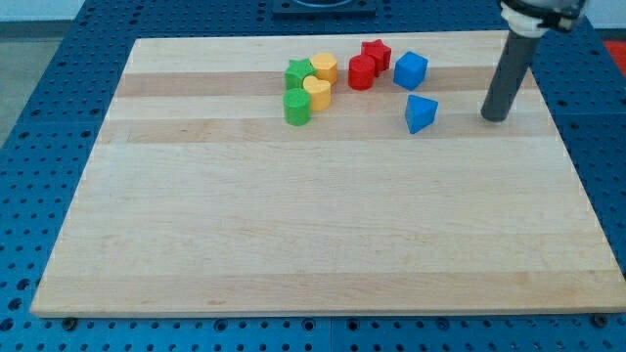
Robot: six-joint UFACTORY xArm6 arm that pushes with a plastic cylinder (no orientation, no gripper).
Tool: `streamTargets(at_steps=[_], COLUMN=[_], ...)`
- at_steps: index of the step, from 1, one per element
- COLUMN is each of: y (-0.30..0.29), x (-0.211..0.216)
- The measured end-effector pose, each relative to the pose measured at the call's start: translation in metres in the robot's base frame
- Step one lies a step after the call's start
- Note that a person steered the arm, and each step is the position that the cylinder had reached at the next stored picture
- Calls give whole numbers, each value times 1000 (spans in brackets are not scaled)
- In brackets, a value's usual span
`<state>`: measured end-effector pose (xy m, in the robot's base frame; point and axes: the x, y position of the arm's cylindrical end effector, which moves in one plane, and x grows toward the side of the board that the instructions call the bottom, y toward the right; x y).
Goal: Move the blue triangle towards the red blocks
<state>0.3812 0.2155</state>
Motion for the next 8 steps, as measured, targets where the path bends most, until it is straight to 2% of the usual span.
streamTargets(at_steps=[1,3,5,6,8], y=[-49,-83,-146,-144,-43], x=[20,12,-77,-68,24])
